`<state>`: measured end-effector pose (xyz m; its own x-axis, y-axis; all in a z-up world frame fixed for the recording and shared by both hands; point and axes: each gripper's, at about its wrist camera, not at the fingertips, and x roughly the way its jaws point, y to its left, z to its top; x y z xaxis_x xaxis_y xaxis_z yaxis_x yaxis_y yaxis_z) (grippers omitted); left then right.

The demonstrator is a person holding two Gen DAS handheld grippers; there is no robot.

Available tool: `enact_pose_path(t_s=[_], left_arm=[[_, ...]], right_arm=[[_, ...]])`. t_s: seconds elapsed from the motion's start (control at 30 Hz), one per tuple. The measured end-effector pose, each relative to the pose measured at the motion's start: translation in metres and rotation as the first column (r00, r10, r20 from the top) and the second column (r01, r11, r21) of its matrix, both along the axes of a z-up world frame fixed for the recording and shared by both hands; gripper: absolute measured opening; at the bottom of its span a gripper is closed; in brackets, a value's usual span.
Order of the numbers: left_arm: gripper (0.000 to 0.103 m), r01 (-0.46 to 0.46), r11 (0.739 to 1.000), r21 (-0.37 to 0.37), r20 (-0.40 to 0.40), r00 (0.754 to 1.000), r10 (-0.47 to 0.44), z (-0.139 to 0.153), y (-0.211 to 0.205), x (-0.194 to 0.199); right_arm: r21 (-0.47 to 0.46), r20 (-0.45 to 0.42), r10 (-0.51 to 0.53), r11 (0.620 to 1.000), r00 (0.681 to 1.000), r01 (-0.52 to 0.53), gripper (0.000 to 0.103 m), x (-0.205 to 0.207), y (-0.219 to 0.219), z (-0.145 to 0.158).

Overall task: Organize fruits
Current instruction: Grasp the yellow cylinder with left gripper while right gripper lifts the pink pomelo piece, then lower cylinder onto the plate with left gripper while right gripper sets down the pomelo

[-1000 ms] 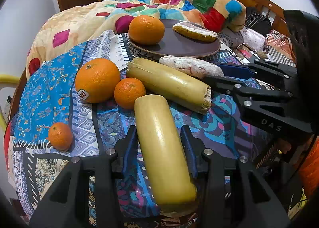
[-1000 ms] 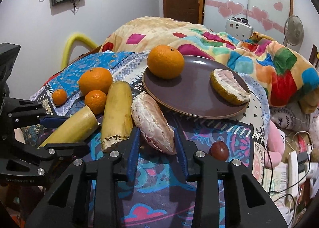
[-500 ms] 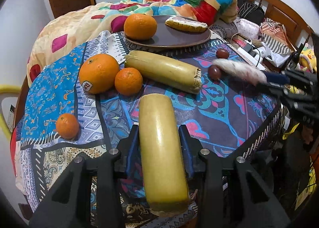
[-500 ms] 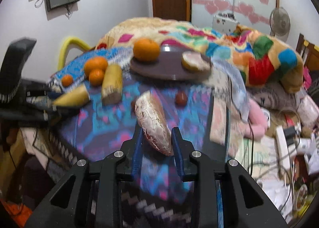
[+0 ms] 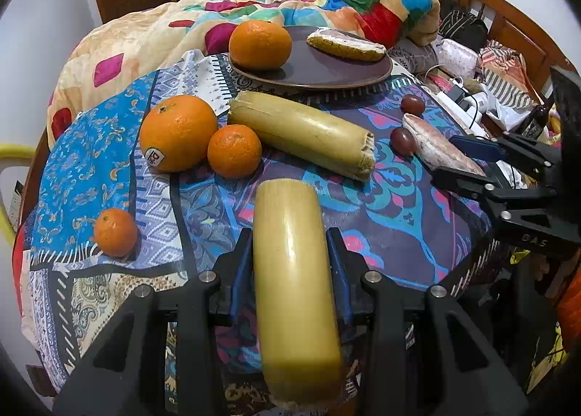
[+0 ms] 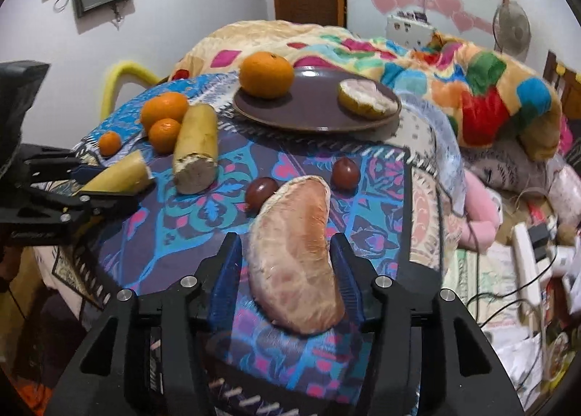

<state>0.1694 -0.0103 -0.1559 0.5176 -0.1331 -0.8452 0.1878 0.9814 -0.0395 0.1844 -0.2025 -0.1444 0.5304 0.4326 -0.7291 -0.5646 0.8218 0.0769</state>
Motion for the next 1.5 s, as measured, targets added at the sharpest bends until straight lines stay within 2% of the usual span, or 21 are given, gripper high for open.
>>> enact_pose_path(t_s=[0.1,0.17,0.3,0.5,0.67,1.0,1.3,1.5], left_arm=[[0.039,-0.005,1.000,-0.021,0.012,1.000,0.005,-0.001,0.001,0.003],[0.038,-0.013,0.999,-0.032,0.016,1.000,0.013,-0.001,0.003,0.003],[0.037,-0.016,0.999,-0.045,0.035,0.999,0.018,0.005,0.003,-0.001],[0.037,-0.005,0.998,-0.060,0.120,0.993,0.012,0.032,0.003,-0.013],[0.037,0.000,0.994,-0.107,0.166,0.986,0.018,0.053,0.005,-0.012],[0.037,0.020,0.987,-0.162,0.239,0.971,0.020,0.084,-0.005,0.011],[0.037,0.024,0.988,-0.150,0.303,0.953,0.022,0.103,-0.020,0.042],[0.037,0.019,0.991,-0.132,0.303,0.953,0.022,0.102,-0.026,0.070]], right_arm=[[0.007,0.012,-0.012,1.000,1.000,0.012,0.048,0.000,0.001,0.000],[0.000,0.028,-0.012,1.000,1.000,0.012,0.042,-0.002,0.003,0.001],[0.022,0.025,-0.011,1.000,1.000,0.011,0.040,-0.005,0.001,0.005],[0.060,0.091,-0.049,0.997,0.995,0.044,0.040,-0.014,-0.006,0.023],[0.096,0.133,-0.079,0.993,0.988,0.066,0.040,-0.010,-0.011,0.043],[0.137,0.214,-0.124,0.986,0.969,0.096,0.040,0.008,-0.015,0.071],[0.148,0.253,-0.127,0.985,0.959,0.091,0.040,0.026,-0.011,0.077],[0.154,0.263,-0.119,0.985,0.957,0.080,0.040,0.045,-0.006,0.075]])
